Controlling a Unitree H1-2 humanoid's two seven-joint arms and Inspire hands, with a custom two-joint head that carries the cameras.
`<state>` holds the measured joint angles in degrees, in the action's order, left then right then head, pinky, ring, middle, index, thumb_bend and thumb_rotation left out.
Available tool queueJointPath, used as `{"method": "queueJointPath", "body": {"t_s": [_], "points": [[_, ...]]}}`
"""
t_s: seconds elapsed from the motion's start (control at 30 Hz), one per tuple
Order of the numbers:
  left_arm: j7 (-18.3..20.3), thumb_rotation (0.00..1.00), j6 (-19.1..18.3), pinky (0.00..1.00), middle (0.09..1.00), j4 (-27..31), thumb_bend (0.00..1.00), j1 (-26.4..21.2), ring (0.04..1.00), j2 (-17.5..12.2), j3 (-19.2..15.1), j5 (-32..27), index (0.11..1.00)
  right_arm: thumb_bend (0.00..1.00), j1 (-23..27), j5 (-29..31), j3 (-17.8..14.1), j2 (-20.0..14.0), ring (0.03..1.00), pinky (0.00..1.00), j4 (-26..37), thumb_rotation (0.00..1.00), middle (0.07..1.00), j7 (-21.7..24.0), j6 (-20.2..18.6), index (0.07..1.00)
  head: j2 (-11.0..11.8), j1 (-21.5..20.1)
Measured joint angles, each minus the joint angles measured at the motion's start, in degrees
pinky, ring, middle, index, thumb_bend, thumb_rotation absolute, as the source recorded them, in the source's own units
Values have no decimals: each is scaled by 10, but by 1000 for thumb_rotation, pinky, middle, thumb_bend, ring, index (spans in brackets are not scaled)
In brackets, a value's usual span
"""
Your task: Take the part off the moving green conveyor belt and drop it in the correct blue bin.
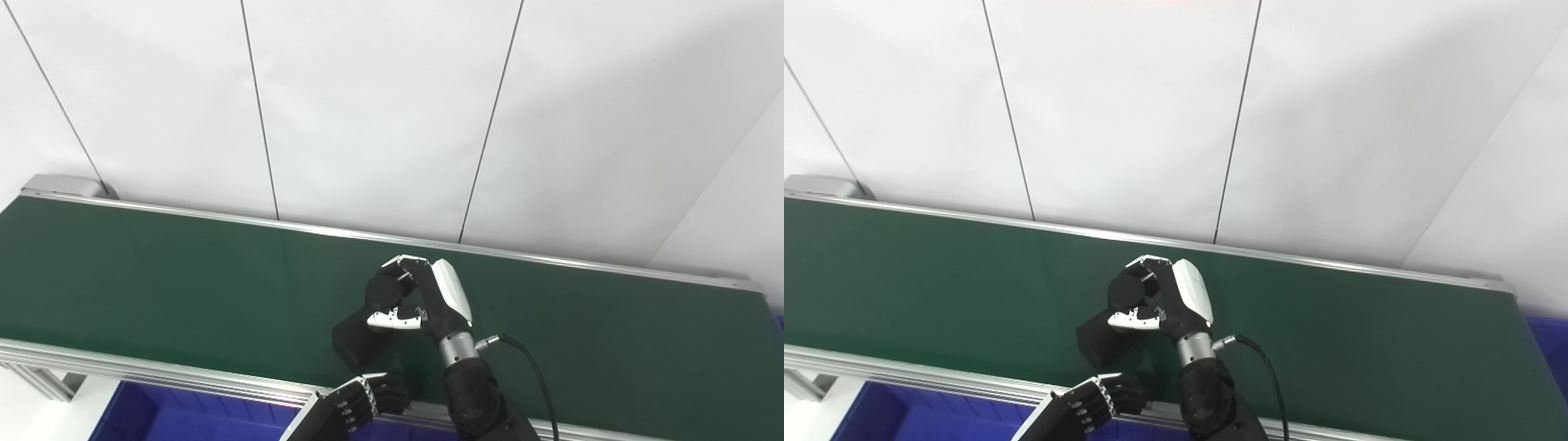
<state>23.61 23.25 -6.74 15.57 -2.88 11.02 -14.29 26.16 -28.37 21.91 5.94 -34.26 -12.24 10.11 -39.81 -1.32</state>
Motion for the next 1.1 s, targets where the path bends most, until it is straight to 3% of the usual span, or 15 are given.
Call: {"method": "queueJointPath", "body": {"t_s": [0.53,0.97,1.1], "points": [[0,437,-1,756,746,1,1000,1,740,-5,-1,-2,759,515,-1,10,-16,2,452,451,8,0,537,0,2,475,2,-8],[1,430,-1,749,744,-5,1000,0,738,-7,-2,-20,753,518,-31,26,-60,-9,463,449,219,0,515,24,-16,475,5,-24],[1,424,-1,750,746,-7,1000,-2,740,-7,-2,-20,754,518,-47,38,-79,-17,463,441,296,0,517,48,-53,475,8,-32]]}}
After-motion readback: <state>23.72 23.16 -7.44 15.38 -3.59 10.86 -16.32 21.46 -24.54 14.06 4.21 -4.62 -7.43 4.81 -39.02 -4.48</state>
